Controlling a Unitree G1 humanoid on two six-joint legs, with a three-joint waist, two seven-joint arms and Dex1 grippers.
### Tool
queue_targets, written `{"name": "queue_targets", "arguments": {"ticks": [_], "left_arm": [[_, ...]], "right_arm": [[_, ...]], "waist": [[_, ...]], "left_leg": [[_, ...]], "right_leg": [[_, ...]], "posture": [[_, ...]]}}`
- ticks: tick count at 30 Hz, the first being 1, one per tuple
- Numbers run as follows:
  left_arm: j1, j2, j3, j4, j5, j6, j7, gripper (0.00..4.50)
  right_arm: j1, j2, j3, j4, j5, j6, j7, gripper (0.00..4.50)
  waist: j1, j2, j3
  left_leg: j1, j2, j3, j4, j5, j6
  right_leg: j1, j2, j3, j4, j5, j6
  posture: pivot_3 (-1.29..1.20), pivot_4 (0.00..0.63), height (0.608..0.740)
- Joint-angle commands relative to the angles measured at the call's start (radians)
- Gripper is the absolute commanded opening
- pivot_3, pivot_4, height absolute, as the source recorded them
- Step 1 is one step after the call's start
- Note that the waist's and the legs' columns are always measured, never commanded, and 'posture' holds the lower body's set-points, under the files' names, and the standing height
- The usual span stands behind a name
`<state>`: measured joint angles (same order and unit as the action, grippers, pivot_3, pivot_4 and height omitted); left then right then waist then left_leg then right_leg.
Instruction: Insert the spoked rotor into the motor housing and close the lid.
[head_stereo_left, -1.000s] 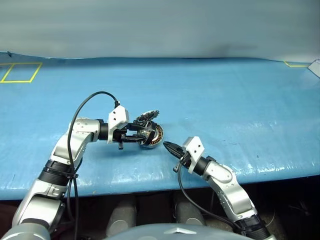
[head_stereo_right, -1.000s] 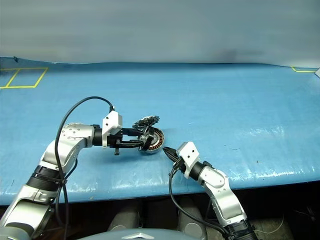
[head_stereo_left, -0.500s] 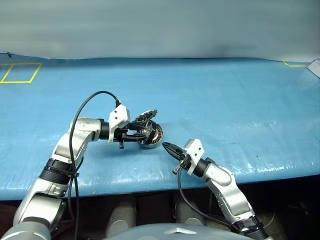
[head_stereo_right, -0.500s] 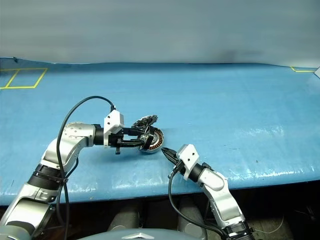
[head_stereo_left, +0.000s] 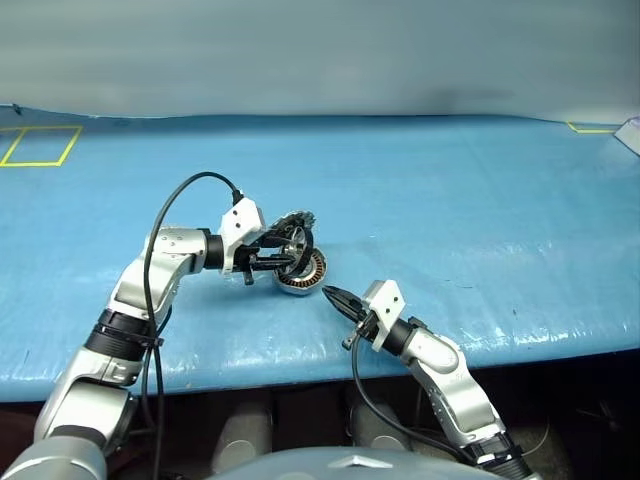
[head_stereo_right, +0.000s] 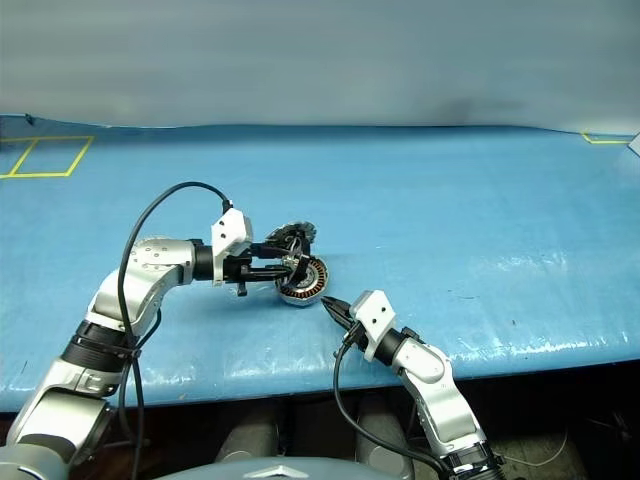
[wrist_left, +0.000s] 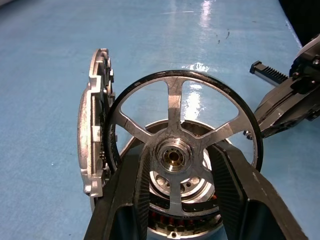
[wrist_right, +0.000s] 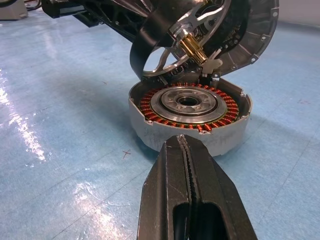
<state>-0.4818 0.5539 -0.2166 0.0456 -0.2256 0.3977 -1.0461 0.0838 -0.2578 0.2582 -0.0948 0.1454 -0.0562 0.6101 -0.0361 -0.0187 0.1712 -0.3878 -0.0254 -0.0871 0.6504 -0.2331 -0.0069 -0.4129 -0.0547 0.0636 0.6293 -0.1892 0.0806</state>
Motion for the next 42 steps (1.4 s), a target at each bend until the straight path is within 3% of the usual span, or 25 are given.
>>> {"name": "queue_targets", "arguments": {"ticks": [1,19,42], "left_arm": [[-0.027,-0.002,-0.01,0.0,0.027,-0.036,0.003,1.55],[-0.044,0.032,-0.047,0.025,0.085,-0.084,-0.078,1.55],[-0.184,0.032,-0.079,0.128,0.134,-0.135,-0.169,1.55]], "right_arm": [[0.002,0.006,-0.009,-0.023,0.006,-0.019,-0.005,0.0],[0.011,0.008,-0.01,-0.013,0.005,-0.016,-0.02,0.0],[0.023,0.034,0.001,-0.002,-0.012,-0.028,-0.039,0.0]], "waist": [[-0.001,0.0,0.0],[-0.001,0.0,0.0],[-0.001,0.0,0.0]], "left_leg": [[0.0,0.0,0.0,0.0,0.0,0.0],[0.0,0.0,0.0,0.0,0.0,0.0],[0.0,0.0,0.0,0.0,0.0,0.0]], "right_leg": [[0.0,0.0,0.0,0.0,0.0,0.0],[0.0,0.0,0.0,0.0,0.0,0.0],[0.0,0.0,0.0,0.0,0.0,0.0]], "posture": [[0.0,0.15,0.74],[0.0,0.15,0.74],[0.0,0.15,0.74]]}}
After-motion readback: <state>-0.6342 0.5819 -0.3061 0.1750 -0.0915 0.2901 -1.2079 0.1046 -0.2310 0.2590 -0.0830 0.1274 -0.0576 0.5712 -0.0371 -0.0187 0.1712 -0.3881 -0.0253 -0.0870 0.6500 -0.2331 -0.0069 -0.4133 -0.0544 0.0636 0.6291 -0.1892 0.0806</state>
